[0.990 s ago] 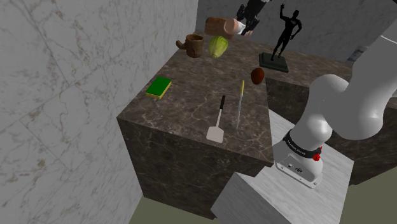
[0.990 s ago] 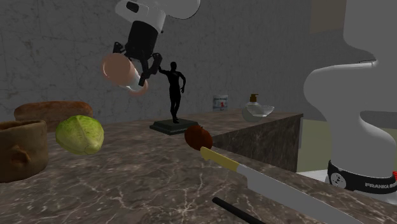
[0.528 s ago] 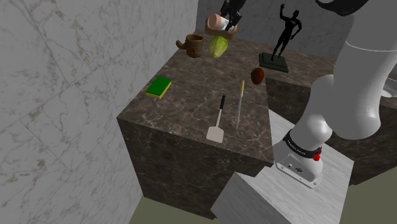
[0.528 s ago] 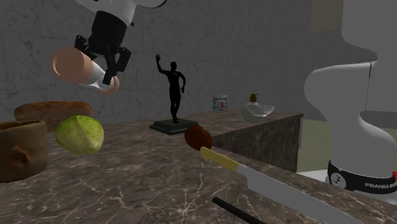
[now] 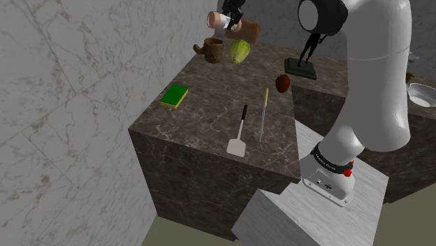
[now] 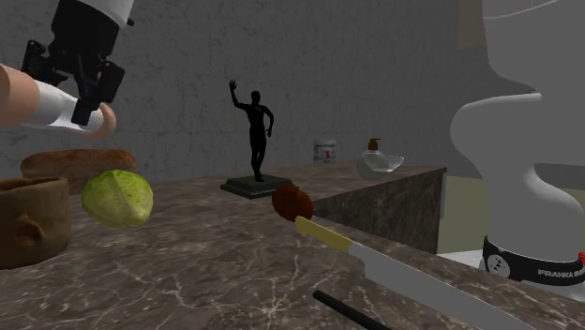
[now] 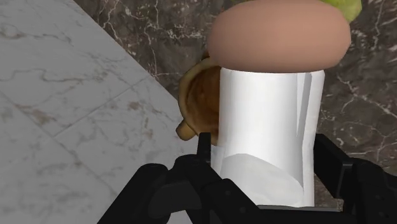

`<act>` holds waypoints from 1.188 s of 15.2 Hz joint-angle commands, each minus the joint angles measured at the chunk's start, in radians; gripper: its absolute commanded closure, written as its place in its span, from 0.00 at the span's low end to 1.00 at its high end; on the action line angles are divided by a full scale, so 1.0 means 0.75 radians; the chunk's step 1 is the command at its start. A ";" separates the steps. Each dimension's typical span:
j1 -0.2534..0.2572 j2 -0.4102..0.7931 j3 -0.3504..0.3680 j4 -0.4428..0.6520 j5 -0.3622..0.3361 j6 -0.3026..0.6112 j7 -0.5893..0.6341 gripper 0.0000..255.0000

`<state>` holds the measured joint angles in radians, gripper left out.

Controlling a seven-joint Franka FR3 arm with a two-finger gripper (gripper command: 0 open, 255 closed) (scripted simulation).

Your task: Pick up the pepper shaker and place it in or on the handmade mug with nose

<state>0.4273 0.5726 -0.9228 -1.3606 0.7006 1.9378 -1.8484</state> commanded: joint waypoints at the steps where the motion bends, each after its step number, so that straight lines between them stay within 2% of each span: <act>1: -0.083 0.109 0.048 0.183 0.044 -0.064 0.051 1.00; 4: -0.224 0.287 0.119 0.515 0.098 -0.168 0.155 1.00; 6: -0.358 0.436 0.172 0.826 0.131 -0.266 0.253 1.00; 11: -0.282 0.404 0.161 0.649 0.131 -0.158 0.198 1.00; 18: -0.221 0.398 0.162 0.488 0.145 -0.038 0.141 1.00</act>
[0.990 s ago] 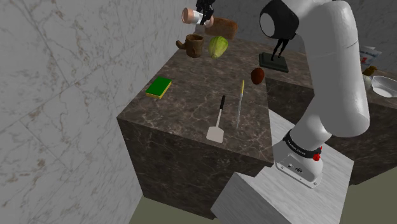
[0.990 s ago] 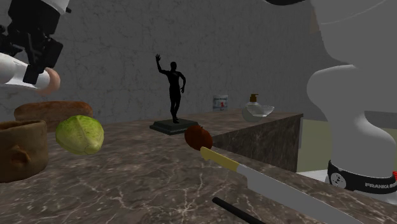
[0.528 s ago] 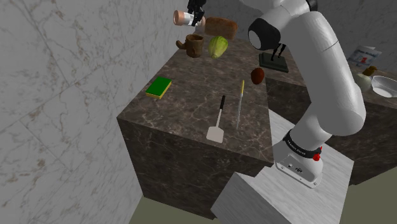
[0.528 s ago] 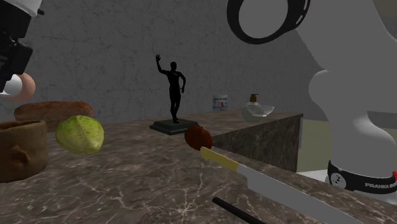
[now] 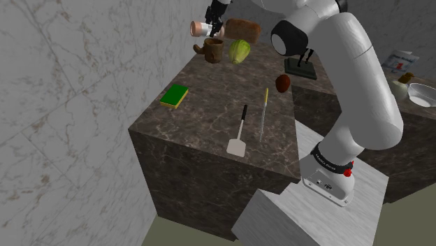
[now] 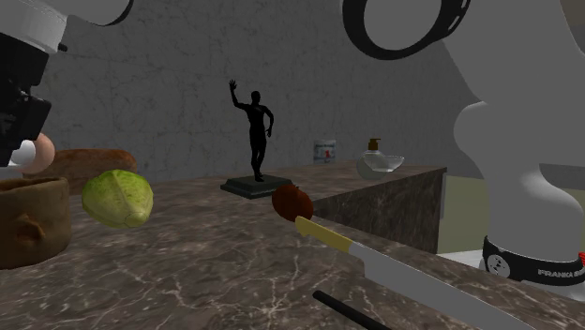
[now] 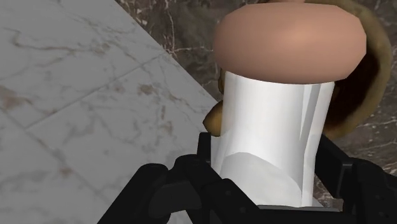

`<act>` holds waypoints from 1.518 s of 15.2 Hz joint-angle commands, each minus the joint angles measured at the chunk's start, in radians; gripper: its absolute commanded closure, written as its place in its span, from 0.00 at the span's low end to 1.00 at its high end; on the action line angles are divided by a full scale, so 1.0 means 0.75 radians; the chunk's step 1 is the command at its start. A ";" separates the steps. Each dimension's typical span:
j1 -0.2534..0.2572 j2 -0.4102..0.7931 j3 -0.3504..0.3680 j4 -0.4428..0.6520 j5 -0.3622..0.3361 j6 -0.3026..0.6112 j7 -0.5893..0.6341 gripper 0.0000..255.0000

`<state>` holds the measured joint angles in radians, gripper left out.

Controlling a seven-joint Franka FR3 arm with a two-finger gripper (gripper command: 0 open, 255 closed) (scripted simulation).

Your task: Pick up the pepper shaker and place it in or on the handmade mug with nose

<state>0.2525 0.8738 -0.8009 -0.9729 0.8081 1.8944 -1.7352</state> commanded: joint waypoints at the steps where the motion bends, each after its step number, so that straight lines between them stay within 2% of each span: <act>1: 0.019 -0.003 0.001 -0.050 0.005 0.038 -0.018 1.00; 8: 0.019 -0.003 0.001 -0.050 0.005 0.038 -0.018 1.00; 9: 0.019 -0.003 0.001 -0.050 0.005 0.038 -0.018 0.00; 14: 0.018 -0.003 0.001 -0.050 0.005 0.038 -0.018 0.00; 18: 0.029 -0.092 -0.035 -0.045 -0.033 -0.053 -0.006 0.00; 23: 0.029 -0.092 -0.035 -0.045 -0.033 -0.053 -0.006 0.00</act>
<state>0.2741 0.8049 -0.8274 -1.0072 0.7834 1.8556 -1.7399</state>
